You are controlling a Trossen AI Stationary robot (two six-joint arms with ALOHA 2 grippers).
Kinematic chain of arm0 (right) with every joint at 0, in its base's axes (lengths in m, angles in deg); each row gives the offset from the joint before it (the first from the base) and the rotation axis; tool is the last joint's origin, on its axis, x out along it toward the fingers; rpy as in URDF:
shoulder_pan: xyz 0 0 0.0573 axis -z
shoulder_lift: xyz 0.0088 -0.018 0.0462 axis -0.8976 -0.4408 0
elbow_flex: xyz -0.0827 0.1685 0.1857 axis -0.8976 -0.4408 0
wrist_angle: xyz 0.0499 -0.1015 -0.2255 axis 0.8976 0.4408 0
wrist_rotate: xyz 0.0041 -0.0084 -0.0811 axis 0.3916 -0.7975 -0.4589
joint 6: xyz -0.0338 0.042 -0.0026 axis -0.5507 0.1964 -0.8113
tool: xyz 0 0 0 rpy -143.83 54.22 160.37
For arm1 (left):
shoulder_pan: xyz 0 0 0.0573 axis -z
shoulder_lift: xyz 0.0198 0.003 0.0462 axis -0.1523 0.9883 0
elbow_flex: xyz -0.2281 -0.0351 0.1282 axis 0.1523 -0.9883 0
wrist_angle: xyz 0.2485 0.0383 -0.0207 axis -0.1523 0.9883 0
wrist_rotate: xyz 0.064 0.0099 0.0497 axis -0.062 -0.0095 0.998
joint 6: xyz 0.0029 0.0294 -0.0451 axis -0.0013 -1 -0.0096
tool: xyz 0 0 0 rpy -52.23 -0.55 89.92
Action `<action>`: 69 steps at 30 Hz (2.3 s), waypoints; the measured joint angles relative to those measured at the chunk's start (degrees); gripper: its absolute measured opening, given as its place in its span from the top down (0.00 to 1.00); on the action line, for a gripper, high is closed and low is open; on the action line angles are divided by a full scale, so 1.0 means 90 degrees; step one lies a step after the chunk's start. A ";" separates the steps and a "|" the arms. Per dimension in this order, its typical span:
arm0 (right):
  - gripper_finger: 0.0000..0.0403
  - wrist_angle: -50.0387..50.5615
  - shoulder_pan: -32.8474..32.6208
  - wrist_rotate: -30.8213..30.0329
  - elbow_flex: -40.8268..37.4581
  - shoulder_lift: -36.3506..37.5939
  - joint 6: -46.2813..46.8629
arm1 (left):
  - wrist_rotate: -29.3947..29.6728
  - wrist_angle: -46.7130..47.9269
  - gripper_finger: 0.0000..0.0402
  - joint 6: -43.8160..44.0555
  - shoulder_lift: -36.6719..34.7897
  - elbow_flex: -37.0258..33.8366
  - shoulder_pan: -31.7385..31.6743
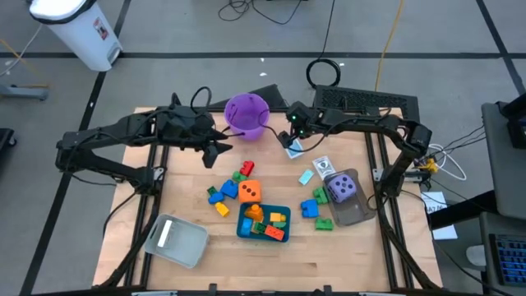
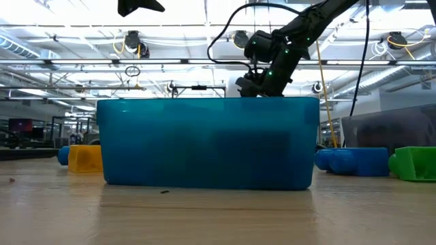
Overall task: Pick & Place Toys
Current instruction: Put the blue deck of cards into the gray bin
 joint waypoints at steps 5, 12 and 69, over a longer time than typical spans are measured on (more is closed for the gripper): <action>0.01 0.0018 0.0000 -0.0021 0.0000 0.0000 0.0235 | -0.0004 0.0002 0.46 0.0116 0.0003 0.0000 0.0000; 0.01 -0.0257 -0.0048 -0.0020 0.0000 0.0000 -0.0015 | -0.0008 0.0000 0.46 0.0138 0.0000 0.0000 0.0000; 0.02 0.0250 -0.0406 -0.0499 -0.0158 -0.0799 0.0927 | 0.0007 -0.0004 0.47 0.0321 0.0000 0.0002 0.0000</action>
